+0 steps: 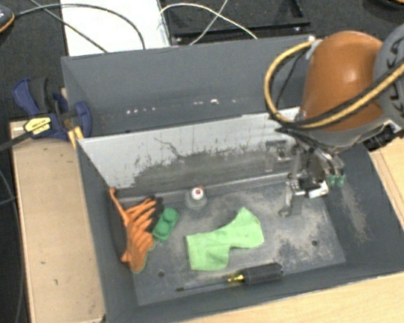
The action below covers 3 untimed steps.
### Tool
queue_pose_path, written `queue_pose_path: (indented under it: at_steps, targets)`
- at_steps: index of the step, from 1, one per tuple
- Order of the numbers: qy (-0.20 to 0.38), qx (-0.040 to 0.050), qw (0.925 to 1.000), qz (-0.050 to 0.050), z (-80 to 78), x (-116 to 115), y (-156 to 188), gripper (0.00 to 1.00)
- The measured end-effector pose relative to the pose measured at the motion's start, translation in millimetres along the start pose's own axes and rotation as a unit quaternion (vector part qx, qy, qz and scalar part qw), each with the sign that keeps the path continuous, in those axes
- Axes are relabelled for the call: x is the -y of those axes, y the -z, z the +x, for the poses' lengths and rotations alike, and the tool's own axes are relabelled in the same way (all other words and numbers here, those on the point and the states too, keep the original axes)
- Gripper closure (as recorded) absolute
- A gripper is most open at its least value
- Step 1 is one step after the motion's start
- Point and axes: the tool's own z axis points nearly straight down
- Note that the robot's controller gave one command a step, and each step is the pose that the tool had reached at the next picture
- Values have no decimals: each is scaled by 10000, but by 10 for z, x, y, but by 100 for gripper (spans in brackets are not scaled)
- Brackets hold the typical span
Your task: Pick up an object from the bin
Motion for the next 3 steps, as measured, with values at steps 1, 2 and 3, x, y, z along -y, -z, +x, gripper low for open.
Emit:
queue_pose_path:
  at_steps: [1,2,3]
  targets:
    - [3,44,10000,2,-17,1,47,0]
    - [717,33,9974,-3,544,-883,-1145,0]
    - [1391,87,9902,11,295,-693,-432,0]
